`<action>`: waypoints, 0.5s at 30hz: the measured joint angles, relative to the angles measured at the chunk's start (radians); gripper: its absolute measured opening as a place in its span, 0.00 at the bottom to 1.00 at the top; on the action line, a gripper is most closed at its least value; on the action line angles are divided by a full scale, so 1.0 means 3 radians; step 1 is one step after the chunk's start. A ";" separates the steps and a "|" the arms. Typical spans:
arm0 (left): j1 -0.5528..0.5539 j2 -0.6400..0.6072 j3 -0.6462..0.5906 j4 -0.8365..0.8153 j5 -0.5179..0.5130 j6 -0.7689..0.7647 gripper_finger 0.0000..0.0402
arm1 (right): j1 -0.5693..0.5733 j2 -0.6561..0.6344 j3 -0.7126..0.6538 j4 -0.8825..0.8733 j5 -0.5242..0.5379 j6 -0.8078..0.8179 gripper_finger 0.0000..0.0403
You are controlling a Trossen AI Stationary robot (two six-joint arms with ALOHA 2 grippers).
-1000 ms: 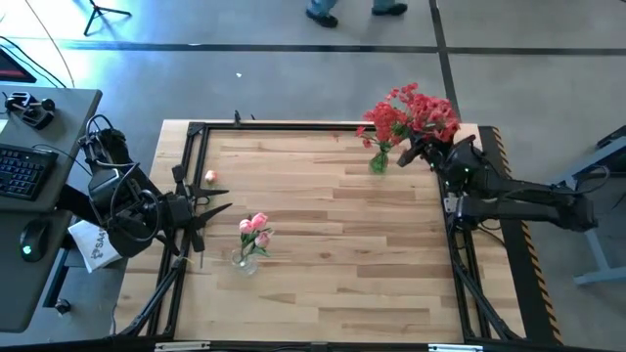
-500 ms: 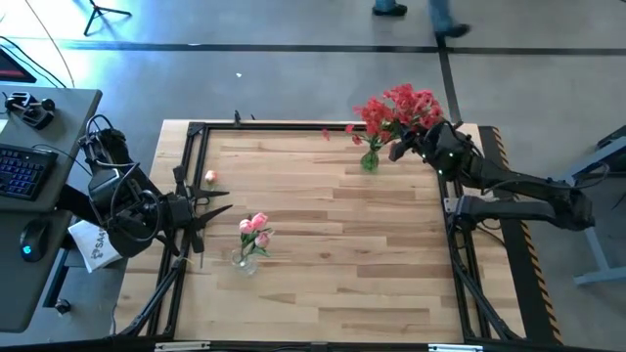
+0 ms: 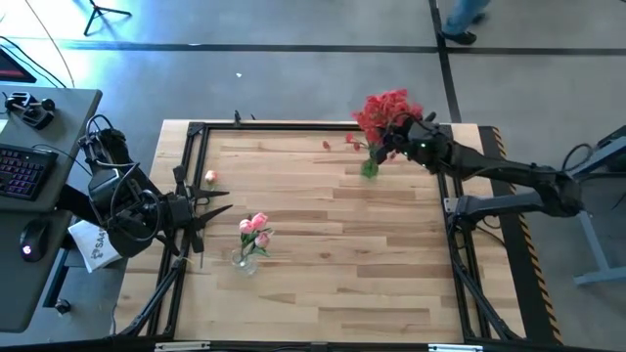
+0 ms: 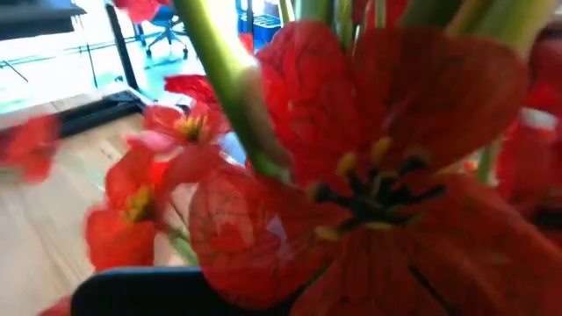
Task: Sort flowers into vase by color
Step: Put the red flowers into the green vase
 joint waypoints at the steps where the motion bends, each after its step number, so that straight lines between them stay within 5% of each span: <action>1: 0.0000 0.0000 0.0000 0.0001 0.0000 -0.0001 0.29 | 0.0001 0.0046 0.0002 0.0016 0.0001 -0.0006 0.01; 8: 0.0000 0.0000 0.0000 0.0000 0.0001 -0.0005 0.29 | 0.0010 0.0237 -0.0007 -0.0013 0.0008 -0.0069 0.05; 15: 0.0000 0.0000 -0.0001 0.0003 0.0001 -0.0009 0.29 | 0.0010 0.0035 -0.0008 0.0003 0.0015 -0.0169 0.32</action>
